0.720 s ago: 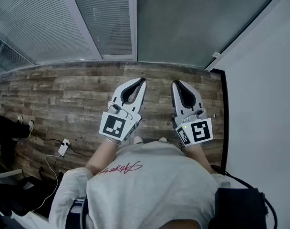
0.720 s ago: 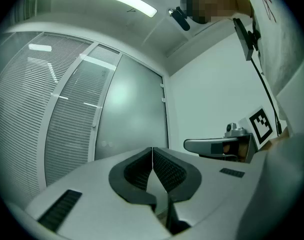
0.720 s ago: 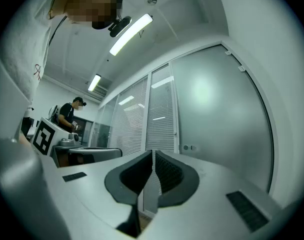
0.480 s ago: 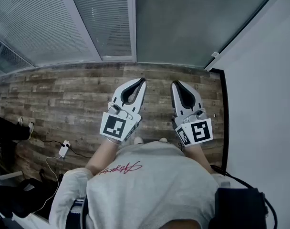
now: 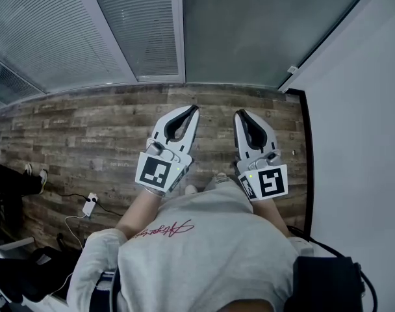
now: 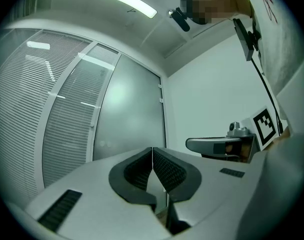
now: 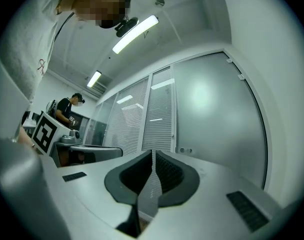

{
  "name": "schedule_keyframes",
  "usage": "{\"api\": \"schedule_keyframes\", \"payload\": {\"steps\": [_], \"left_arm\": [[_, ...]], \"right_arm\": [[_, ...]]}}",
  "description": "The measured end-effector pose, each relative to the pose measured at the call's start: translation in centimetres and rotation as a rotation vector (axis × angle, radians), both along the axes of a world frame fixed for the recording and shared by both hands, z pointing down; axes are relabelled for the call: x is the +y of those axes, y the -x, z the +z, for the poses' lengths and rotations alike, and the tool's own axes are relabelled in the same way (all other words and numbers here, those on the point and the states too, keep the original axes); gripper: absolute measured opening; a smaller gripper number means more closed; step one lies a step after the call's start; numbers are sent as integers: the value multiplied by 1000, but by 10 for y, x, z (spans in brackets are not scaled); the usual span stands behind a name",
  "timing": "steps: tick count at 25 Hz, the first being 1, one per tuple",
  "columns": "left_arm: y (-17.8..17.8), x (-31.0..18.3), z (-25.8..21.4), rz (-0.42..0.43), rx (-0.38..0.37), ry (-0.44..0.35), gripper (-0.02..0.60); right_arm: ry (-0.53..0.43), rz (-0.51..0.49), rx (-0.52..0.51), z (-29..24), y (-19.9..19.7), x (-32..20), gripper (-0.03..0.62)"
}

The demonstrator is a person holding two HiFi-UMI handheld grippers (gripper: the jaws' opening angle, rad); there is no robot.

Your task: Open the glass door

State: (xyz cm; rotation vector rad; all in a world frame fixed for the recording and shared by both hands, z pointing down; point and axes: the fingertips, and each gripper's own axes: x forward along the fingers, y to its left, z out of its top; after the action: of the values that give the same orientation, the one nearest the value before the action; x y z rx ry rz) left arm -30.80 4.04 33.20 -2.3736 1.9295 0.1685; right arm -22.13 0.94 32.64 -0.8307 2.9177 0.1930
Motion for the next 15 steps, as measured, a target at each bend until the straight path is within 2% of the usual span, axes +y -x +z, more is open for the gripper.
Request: {"api": "schedule_keyframes", "payload": {"steps": [4,7,9,15], "left_arm": [[4,-16,4,1,6,0,18],[16,-22,0,1,12,-28,18],[27,-28,3,-11,8,-18,18],[63,-89,13,-23,-7,-1,18]], "right_arm": [[-9,9,-18,-3,2,-17,34],[-10,4,-23,-4,14,-24,34],[-8,-5,-20,-1,26,-32,34],[2,-49,-19,6,74,-100,34]]}}
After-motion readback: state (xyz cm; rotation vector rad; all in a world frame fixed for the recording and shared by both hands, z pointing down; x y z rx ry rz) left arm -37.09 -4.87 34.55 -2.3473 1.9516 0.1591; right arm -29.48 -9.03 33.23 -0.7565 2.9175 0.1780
